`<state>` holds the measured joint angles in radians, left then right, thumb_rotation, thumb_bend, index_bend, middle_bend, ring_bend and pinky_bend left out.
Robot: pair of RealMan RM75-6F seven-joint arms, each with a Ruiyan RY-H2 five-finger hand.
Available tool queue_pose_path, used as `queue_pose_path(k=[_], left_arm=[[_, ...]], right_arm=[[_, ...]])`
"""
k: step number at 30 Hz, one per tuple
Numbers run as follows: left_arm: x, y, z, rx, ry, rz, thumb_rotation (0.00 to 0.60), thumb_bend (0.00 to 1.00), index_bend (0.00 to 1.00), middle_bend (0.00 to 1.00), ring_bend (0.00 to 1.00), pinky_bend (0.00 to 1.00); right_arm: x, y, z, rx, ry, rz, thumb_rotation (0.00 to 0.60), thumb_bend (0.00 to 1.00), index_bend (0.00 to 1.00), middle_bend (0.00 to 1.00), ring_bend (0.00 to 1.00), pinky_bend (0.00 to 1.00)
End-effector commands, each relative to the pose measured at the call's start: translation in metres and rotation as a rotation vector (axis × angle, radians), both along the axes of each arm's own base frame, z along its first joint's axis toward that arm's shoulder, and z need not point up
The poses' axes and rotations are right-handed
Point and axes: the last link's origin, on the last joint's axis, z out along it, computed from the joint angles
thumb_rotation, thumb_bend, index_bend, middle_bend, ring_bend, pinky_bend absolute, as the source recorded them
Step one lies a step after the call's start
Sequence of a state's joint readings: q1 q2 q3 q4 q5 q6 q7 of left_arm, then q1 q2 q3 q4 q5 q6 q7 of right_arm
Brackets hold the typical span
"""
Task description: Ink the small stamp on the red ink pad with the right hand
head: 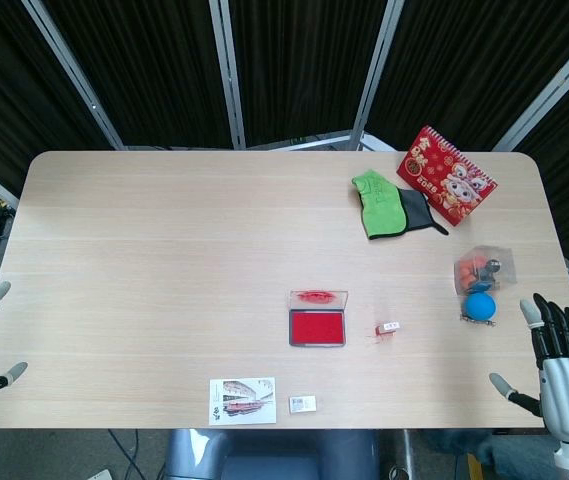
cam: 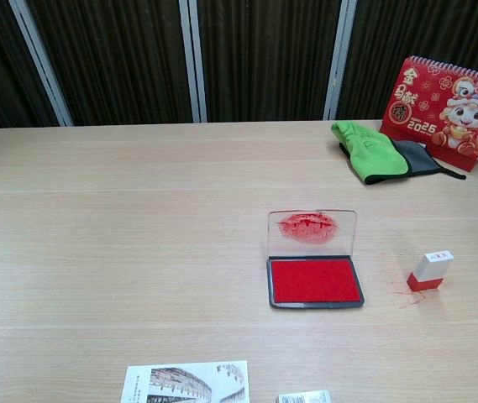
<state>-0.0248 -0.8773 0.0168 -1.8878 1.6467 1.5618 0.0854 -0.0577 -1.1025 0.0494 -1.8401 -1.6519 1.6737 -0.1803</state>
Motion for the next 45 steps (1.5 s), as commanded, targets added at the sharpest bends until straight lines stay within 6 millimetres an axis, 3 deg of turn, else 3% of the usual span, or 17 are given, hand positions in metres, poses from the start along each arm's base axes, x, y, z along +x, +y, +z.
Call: queue_pose_path(k=[1,8,9,11,12,14,17,21,25,27,33,45], left_arm=[[0.000,0.000,-0.001,-0.006,0.005,0.002,0.600,0.00,0.00,0.00,0.00,0.00],[-0.002,-0.002,-0.001,-0.007,0.014,0.013,0.600,0.00,0.00,0.00,0.00,0.00],[-0.002,-0.002,-0.002,-0.009,0.016,0.013,0.600,0.00,0.00,0.00,0.00,0.00],[-0.003,0.000,-0.002,-0.011,0.018,0.018,0.600,0.00,0.00,0.00,0.00,0.00],[-0.004,0.001,-0.002,-0.010,0.018,0.023,0.600,0.00,0.00,0.00,0.00,0.00],[-0.006,0.004,-0.002,-0.006,0.019,0.036,0.600,0.00,0.00,0.00,0.00,0.00],[-0.009,0.010,-0.001,0.002,0.019,0.060,0.600,0.00,0.00,0.00,0.00,0.00],[-0.012,0.016,-0.002,0.011,0.028,0.084,0.600,0.00,0.00,0.00,0.00,0.00],[-0.013,0.020,-0.007,0.005,0.043,0.103,0.600,0.00,0.00,0.00,0.00,0.00],[-0.013,0.022,-0.009,0.002,0.053,0.109,0.600,0.00,0.00,0.00,0.00,0.00],[-0.017,0.028,-0.017,-0.009,0.083,0.139,0.600,0.00,0.00,0.00,0.00,0.00],[-0.020,0.033,-0.023,-0.007,0.105,0.159,0.600,0.00,0.00,0.00,0.00,0.00]], right_arm=[[0.000,0.000,0.000,0.002,0.000,0.000,0.600,0.00,0.00,0.00,0.00,0.00],[-0.005,-0.005,-0.005,0.017,0.022,0.006,0.600,0.00,0.00,0.00,0.00,0.00],[-0.006,-0.007,-0.007,0.024,0.031,0.006,0.600,0.00,0.00,0.00,0.00,0.03],[-0.007,-0.016,-0.012,0.037,0.057,0.024,0.600,0.00,0.00,0.00,0.07,0.26],[-0.007,-0.021,-0.015,0.040,0.076,0.043,0.600,0.00,0.00,0.00,0.16,0.45],[-0.008,-0.033,-0.023,0.063,0.121,0.078,0.600,0.00,0.00,0.00,0.34,0.68],[-0.002,-0.053,-0.039,0.121,0.162,0.140,0.600,0.00,0.00,0.00,0.50,0.82],[0.012,-0.083,-0.063,0.234,0.174,0.210,0.600,0.00,0.00,0.00,0.62,0.93],[0.028,-0.107,-0.082,0.329,0.191,0.250,0.600,0.00,0.03,0.07,0.69,0.99],[0.034,-0.115,-0.090,0.362,0.188,0.259,0.600,0.00,0.11,0.16,0.71,1.00],[0.037,-0.132,-0.117,0.445,0.233,0.251,0.600,0.00,0.27,0.30,0.73,1.00],[0.025,-0.139,-0.151,0.505,0.343,0.261,0.600,0.14,0.33,0.35,0.73,1.00]])
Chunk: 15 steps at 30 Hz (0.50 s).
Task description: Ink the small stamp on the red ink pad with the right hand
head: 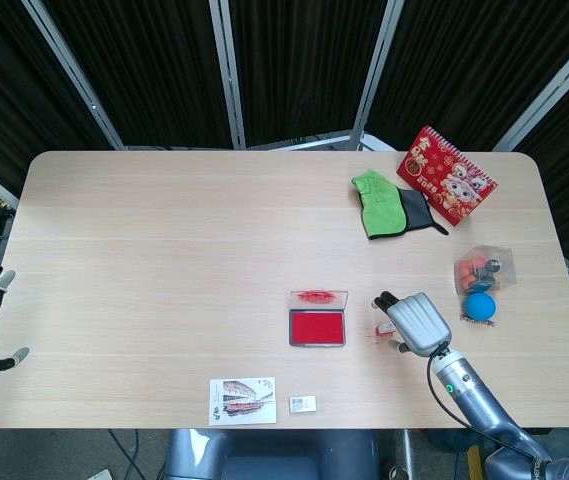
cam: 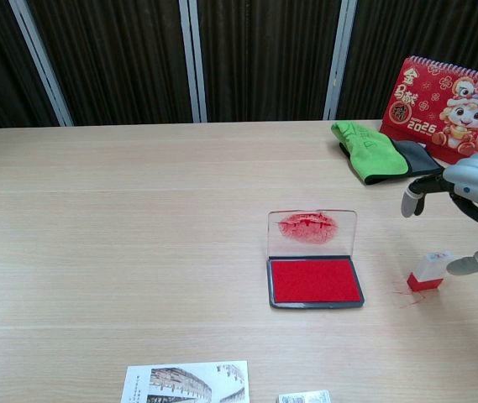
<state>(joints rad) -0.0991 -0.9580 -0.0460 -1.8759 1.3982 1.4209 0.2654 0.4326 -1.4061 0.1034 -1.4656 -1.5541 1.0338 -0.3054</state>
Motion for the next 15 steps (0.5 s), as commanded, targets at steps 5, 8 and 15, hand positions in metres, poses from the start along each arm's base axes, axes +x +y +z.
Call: queue_pose_path(k=[5,8,15], left_arm=[[0.000,0.001,-0.003,-0.005,0.008,0.000,0.600,0.00,0.00,0.00,0.00,0.00],[0.000,0.001,-0.003,-0.003,0.009,-0.001,0.600,0.00,0.00,0.00,0.00,0.00],[0.000,0.001,-0.003,-0.002,0.009,0.000,0.600,0.00,0.00,0.00,0.00,0.00]], right_arm=[[-0.005,-0.002,-0.015,0.026,0.066,0.045,0.600,0.16,0.36,0.37,0.73,1.00],[-0.006,-0.004,-0.020,0.030,0.086,0.066,0.600,0.17,0.37,0.38,0.73,1.00],[-0.011,-0.009,-0.027,0.037,0.125,0.076,0.600,0.20,0.39,0.39,0.73,1.00]])
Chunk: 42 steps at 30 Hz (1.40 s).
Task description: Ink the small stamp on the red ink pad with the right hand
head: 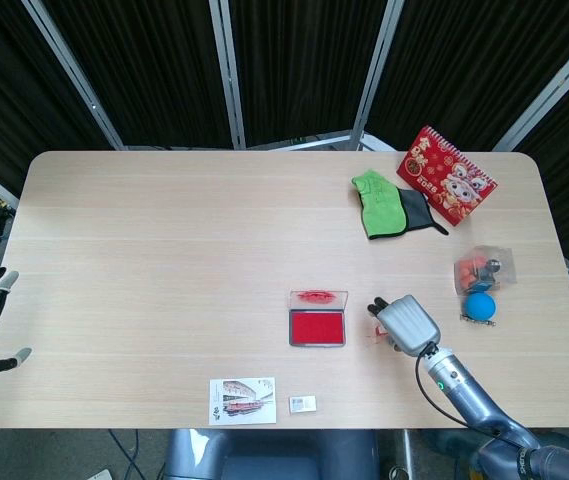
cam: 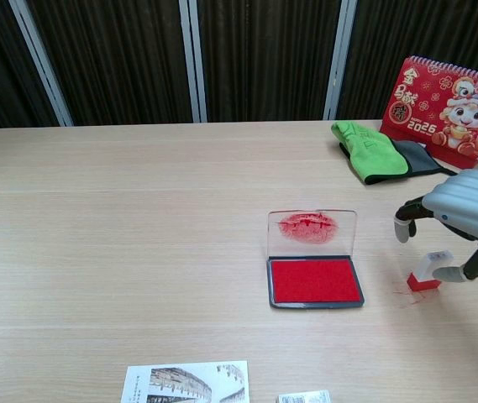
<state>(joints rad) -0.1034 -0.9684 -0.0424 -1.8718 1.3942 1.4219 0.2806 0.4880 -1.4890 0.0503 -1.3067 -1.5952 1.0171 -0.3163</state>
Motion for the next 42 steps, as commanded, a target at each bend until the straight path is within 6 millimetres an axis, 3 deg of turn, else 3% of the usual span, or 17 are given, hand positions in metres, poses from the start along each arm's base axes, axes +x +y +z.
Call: queue_pose_path(k=[1,22,29,37,42], left_arm=[[0.000,0.000,0.000,0.001,-0.001,0.000,0.600,0.00,0.00,0.00,0.00,0.00],[0.001,0.000,0.000,-0.004,-0.004,-0.002,0.600,0.00,0.00,0.00,0.00,0.00],[0.001,0.000,-0.001,-0.007,0.002,0.001,0.600,0.00,0.00,0.00,0.00,0.00],[0.001,0.001,-0.002,-0.008,0.005,0.003,0.600,0.00,0.00,0.00,0.00,0.00],[0.001,0.001,-0.003,-0.011,0.007,0.003,0.600,0.00,0.00,0.00,0.00,0.00]], right_arm=[[-0.002,-0.001,-0.002,0.003,0.015,-0.001,0.600,0.20,0.39,0.39,0.73,1.00],[-0.015,-0.008,-0.003,0.023,0.005,-0.074,0.600,0.31,0.44,0.47,0.73,1.00],[-0.016,-0.009,-0.005,0.030,0.003,-0.081,0.600,0.36,0.51,0.53,0.73,1.00],[-0.010,-0.010,0.002,0.017,-0.058,-0.086,0.600,0.40,0.53,0.55,0.73,1.00],[0.005,-0.010,0.013,0.016,-0.116,-0.066,0.600,0.41,0.53,0.55,0.73,1.00]])
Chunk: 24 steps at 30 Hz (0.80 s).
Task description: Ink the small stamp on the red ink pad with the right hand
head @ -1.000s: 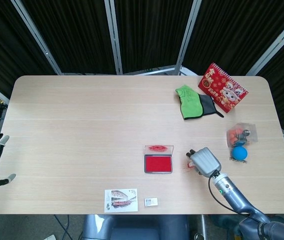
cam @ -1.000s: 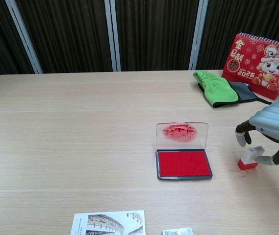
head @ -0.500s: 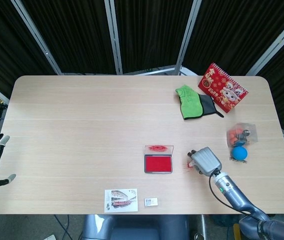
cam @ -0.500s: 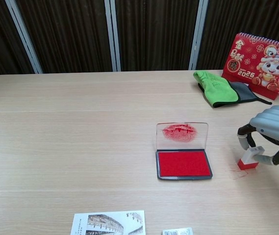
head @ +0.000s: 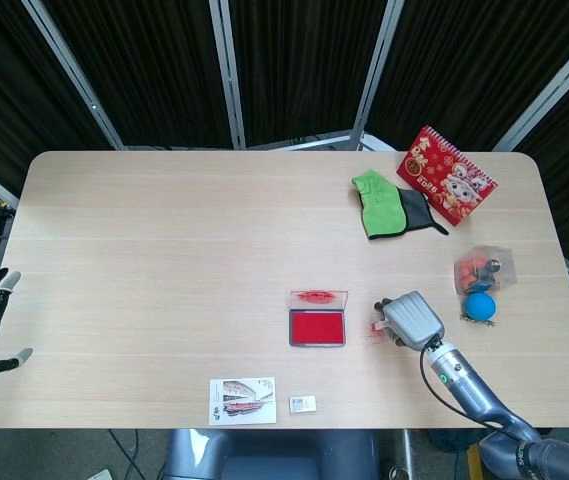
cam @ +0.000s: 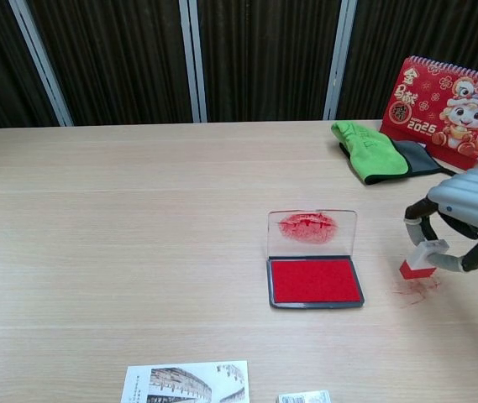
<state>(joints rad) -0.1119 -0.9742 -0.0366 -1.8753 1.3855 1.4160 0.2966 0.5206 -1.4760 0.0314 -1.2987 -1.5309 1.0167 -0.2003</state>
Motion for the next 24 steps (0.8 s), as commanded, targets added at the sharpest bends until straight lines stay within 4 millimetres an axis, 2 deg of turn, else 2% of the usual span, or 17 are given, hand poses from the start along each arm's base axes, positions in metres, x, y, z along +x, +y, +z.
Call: queue_pose_path(k=[1,6,12,17,24], left_arm=[[0.000,0.000,0.000,-0.002,0.001,0.000,0.600,0.00,0.00,0.00,0.00,0.00],[0.001,0.001,-0.002,-0.009,0.004,0.000,0.600,0.00,0.00,0.00,0.00,0.00],[0.000,0.002,-0.003,-0.011,0.003,0.001,0.600,0.00,0.00,0.00,0.00,0.00],[-0.002,0.003,-0.002,-0.011,0.000,0.010,0.600,0.00,0.00,0.00,0.00,0.00],[-0.004,0.005,-0.001,-0.011,-0.003,0.019,0.600,0.00,0.00,0.00,0.00,0.00]], right_arm=[[0.015,0.000,0.010,-0.001,-0.040,0.028,0.600,0.41,0.53,0.55,0.73,1.00],[0.046,0.002,0.015,0.024,-0.051,0.110,0.600,0.41,0.53,0.55,0.73,1.00],[0.082,-0.001,0.005,0.059,-0.021,0.206,0.600,0.42,0.53,0.55,0.73,1.00],[0.101,-0.006,-0.014,0.089,-0.001,0.232,0.600,0.43,0.54,0.55,0.73,1.00],[0.115,-0.010,-0.038,0.105,0.012,0.238,0.600,0.44,0.54,0.55,0.73,1.00]])
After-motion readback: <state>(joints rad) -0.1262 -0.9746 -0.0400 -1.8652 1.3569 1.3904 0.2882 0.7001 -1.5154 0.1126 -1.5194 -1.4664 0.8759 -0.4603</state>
